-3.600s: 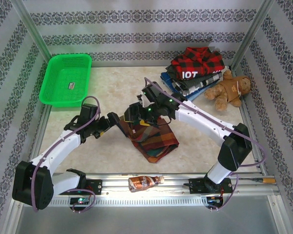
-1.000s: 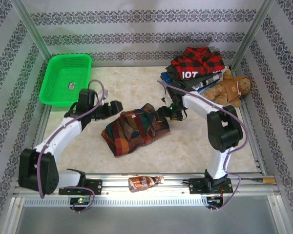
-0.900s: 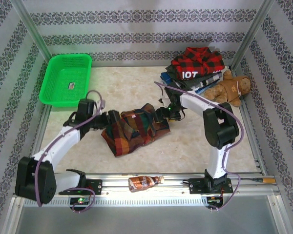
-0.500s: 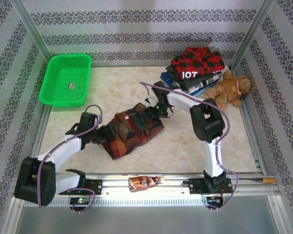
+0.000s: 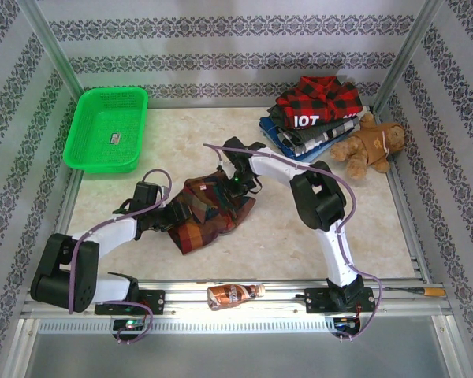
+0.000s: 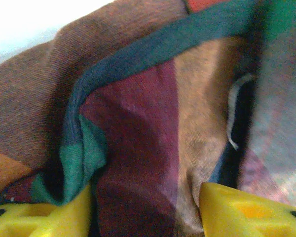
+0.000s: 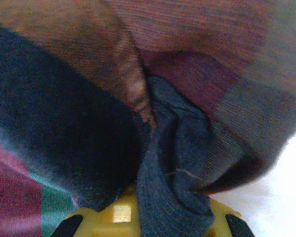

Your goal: Fold and stack the long sleeve shirts

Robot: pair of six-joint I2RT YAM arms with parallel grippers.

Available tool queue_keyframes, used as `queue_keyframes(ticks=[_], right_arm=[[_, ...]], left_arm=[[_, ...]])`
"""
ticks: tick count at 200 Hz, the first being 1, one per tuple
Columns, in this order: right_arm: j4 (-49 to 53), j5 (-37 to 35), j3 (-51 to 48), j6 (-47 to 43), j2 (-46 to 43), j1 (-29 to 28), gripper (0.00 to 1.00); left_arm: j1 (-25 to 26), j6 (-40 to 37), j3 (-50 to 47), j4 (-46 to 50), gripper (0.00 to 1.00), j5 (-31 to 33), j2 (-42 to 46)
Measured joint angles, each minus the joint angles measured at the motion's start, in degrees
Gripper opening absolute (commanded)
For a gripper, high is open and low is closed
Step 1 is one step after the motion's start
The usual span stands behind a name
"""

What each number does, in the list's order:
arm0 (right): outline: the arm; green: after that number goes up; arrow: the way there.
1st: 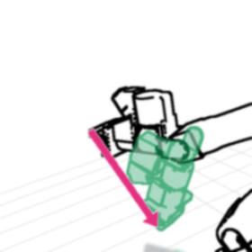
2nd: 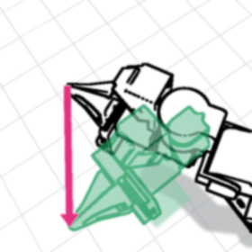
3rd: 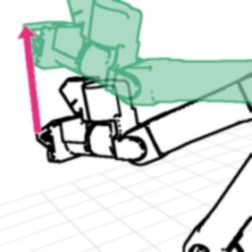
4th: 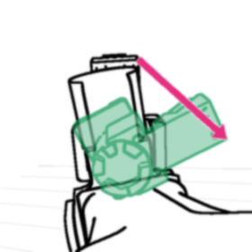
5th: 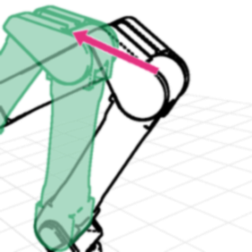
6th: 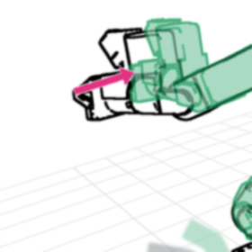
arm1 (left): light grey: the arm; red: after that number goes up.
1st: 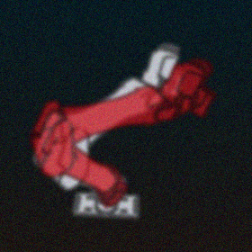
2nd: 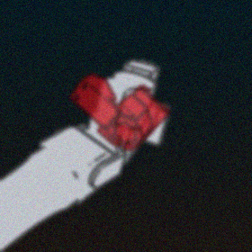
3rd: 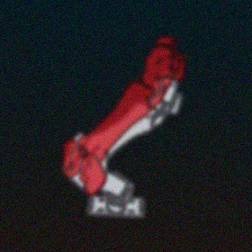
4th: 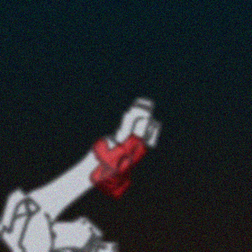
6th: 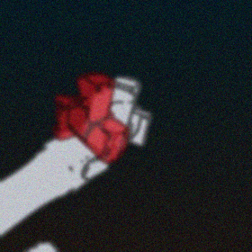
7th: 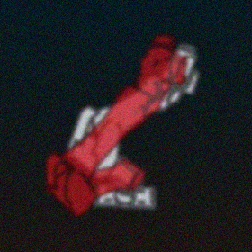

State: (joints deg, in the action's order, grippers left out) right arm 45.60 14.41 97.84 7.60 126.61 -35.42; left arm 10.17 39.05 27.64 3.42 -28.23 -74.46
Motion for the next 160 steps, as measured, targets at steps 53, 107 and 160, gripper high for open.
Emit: queue_keyframes(ticks=[53, 107, 160], right_arm=[[3.6, -20.8, 6.5, 0.0, -6.9, 2.3, 0.00], [4.0, -33.1, 23.8, -6.8, -12.1, 5.5, 0.00], [7.4, -37.3, 35.5, -14.1, -11.3, 6.6, 0.00]], left_arm=[[0.0, 0.0, 3.8, 2.4, 1.00, 2.0, 11.1], [0.0, -1.4, 18.4, 1.7, 1.00, 4.2, 11.5], [0.0, -4.0, 25.0, 1.7, 1.00, 4.3, 6.7]])
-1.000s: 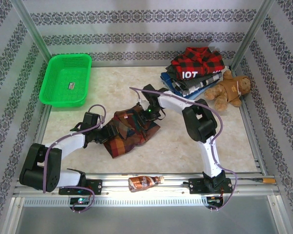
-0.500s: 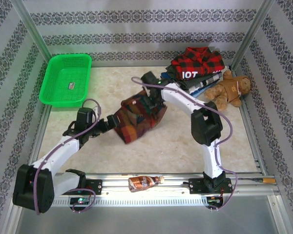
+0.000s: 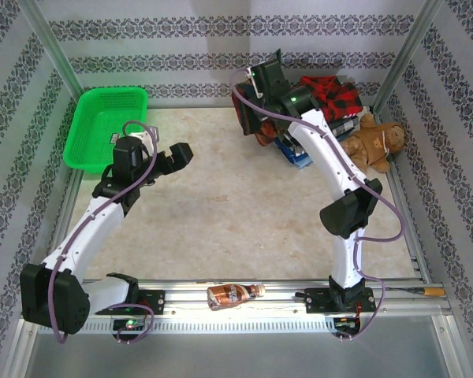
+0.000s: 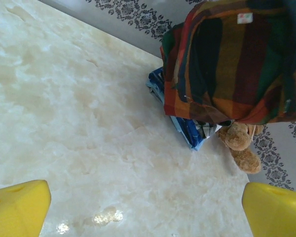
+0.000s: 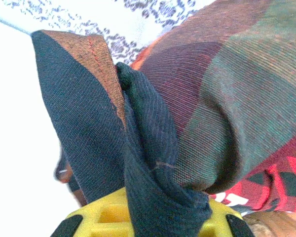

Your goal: Fold and stack the long sleeve shirts

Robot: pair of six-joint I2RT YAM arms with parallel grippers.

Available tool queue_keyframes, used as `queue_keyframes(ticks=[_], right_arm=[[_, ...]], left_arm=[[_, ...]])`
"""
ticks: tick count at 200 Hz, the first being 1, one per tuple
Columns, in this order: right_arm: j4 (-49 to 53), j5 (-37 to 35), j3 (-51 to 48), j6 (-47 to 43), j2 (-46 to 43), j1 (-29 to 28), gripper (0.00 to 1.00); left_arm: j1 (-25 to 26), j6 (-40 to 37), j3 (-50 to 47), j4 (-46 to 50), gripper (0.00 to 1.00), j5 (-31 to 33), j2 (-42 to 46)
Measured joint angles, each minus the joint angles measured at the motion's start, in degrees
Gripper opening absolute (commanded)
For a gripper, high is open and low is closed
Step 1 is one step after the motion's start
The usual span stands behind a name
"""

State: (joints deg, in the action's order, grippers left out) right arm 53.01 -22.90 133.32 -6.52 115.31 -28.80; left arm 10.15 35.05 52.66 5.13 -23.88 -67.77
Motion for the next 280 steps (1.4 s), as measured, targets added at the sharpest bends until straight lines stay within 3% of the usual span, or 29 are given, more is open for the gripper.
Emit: queue_keyframes(ticks=[72, 125, 193, 229, 269, 274, 280], right_arm=[[3.6, -2.0, 12.8, -3.4, 1.5, 2.6, 0.00], [7.4, -2.1, 16.6, -2.4, 1.5, 7.0, 0.00], [9.8, -1.2, 17.3, -0.2, 3.0, 14.0, 0.00], [8.1, 0.1, 18.6, -0.5, 9.8, 20.1, 0.00], [3.9, 3.2, 25.7, -1.4, 23.8, 28.1, 0.00], [3.2, 3.5, 26.1, -1.4, 25.1, 29.0, 0.03], [2.4, 4.0, 26.4, -1.4, 26.6, 30.1, 0.17]], left_arm=[[0.0, -2.2, 1.6, 0.0, 1.00, -0.5, -4.1], [-0.6, -4.8, 4.6, 0.3, 1.00, -2.2, -5.7], [-5.3, -7.0, 8.4, 1.4, 1.00, -6.4, -9.9], [-5.4, -7.9, 11.1, 2.1, 1.00, -7.6, -12.7], [-5.4, -7.8, 13.2, 4.2, 1.00, -6.7, -15.8], [-5.4, -7.8, 13.2, 4.6, 1.00, -6.2, -15.8], [-5.4, -7.8, 13.3, 5.0, 1.00, -5.6, -15.8]])
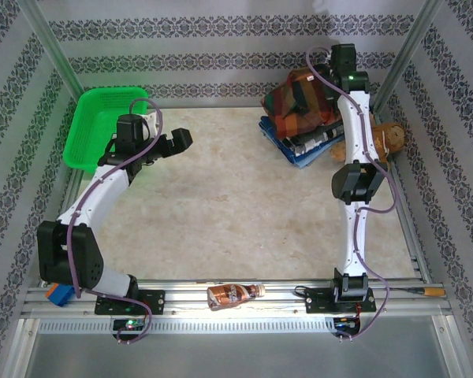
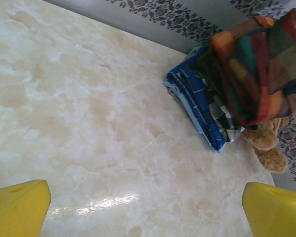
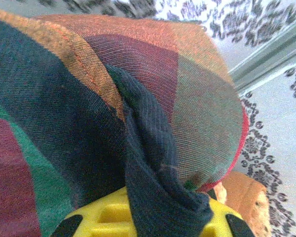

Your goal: Fold and stack the long sleeve shirts

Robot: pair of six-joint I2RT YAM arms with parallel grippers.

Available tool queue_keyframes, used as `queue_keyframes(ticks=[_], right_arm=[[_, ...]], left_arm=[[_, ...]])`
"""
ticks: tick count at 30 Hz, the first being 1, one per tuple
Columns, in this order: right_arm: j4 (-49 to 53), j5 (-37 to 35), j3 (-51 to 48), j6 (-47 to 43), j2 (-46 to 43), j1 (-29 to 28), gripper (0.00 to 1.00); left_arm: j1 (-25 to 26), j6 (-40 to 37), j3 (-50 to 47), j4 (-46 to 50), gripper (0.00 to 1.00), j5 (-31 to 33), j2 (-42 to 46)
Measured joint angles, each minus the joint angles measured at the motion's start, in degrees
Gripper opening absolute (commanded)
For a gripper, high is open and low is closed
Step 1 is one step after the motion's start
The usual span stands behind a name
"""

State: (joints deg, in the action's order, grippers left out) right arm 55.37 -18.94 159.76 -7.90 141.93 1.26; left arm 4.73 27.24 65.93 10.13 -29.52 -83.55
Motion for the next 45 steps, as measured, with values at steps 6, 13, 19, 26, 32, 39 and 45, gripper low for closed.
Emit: queue_keyframes(ticks=[6, 13, 19, 26, 32, 39, 45], right_arm=[[-7.2, 2.7, 0.1, 1.2, 5.4, 4.9, 0.86], [-11.3, 6.4, 0.9, 5.3, 5.3, 5.7, 0.98], [-11.4, 14.6, -5.6, 16.3, -3.8, 7.0, 0.98], [-15.1, 20.2, -21.6, 23.1, -25.8, 7.3, 0.98], [-24.2, 22.7, -50.0, 24.3, -47.1, 3.4, 0.98], [-34.9, 20.1, -93.3, 22.5, -68.7, -7.4, 0.98], [-48.3, 12.3, -128.5, 20.5, -88.0, -12.3, 0.98]], left_arm=[[-1.0, 0.0, 1.7, 4.1, 1.00, 2.7, 0.0], [-2.2, -0.1, 2.8, 6.8, 1.00, 4.7, 0.4], [-7.3, -0.3, -0.2, 7.5, 1.00, 4.7, 6.2], [-9.1, -0.6, -6.3, 7.1, 1.00, 4.8, 11.9], [-9.8, -3.4, -16.1, 6.4, 1.00, 6.8, 17.1], [-10.5, -9.3, -42.1, -6.3, 1.00, 16.0, 32.9], [-10.7, -14.3, -53.0, -23.0, 1.00, 22.3, 33.4]])
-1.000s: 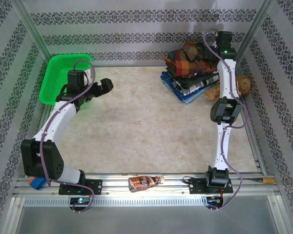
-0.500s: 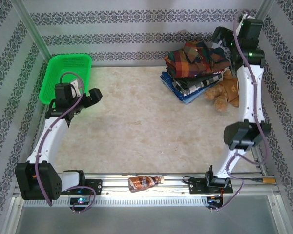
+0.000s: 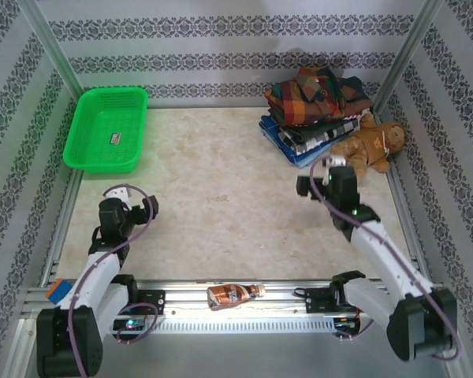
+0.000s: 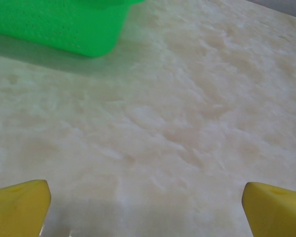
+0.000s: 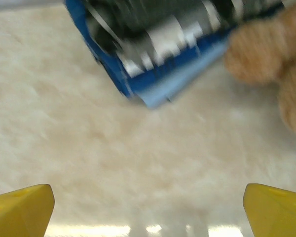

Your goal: Fold and stack the long sleeve shirts

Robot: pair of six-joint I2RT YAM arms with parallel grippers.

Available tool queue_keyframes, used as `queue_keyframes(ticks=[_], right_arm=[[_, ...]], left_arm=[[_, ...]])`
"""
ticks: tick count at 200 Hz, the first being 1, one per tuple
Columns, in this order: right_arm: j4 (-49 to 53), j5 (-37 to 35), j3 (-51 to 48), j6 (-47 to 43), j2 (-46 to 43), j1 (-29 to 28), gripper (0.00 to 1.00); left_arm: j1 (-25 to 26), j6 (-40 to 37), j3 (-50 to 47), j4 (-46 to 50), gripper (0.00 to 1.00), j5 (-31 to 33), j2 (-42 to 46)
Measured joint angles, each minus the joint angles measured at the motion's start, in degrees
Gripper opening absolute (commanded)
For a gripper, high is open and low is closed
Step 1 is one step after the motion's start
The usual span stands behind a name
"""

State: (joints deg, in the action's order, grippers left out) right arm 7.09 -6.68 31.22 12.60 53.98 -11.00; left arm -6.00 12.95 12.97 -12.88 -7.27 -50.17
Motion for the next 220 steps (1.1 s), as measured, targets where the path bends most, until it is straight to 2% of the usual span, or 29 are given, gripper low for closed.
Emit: queue_keyframes(ticks=[14, 31, 61, 97, 128, 148, 156, 220], right_arm=[[-2.4, -3.3, -6.0, -0.4, -2.2, 0.7, 0.98], [-5.6, -5.2, -8.7, -1.0, -2.7, 2.2, 0.98], [-20.3, -6.3, -13.9, -2.0, -2.6, 6.5, 0.98], [-35.9, -6.1, -19.6, -2.7, 5.2, 10.7, 0.98], [-49.1, -4.1, -19.3, -4.7, 17.9, 11.9, 0.98], [-55.7, -2.7, -14.6, -7.2, 30.2, 10.2, 0.98], [-54.6, -2.2, -12.4, -7.6, 32.7, 9.8, 0.98], [-58.1, -3.5, -10.3, -9.6, 33.0, 8.2, 0.98]], left_arm=[[-0.1, -1.0, 0.5, -5.6, 1.00, -0.9, -4.6], [-0.1, -1.0, 0.5, -13.4, 1.00, -1.6, -9.7], [-0.1, -1.2, -0.1, -25.9, 1.00, -2.2, -17.7], [-0.1, -4.9, 0.0, -35.5, 1.00, -3.4, -27.2], [0.0, -7.8, 2.3, -45.5, 0.99, -6.4, -39.3], [0.3, -9.2, 5.1, -42.4, 0.99, -6.7, -41.6], [0.7, -9.7, 6.2, -42.5, 0.99, -6.8, -41.6], [2.1, -10.7, 8.4, -42.4, 0.99, -2.8, -41.5]])
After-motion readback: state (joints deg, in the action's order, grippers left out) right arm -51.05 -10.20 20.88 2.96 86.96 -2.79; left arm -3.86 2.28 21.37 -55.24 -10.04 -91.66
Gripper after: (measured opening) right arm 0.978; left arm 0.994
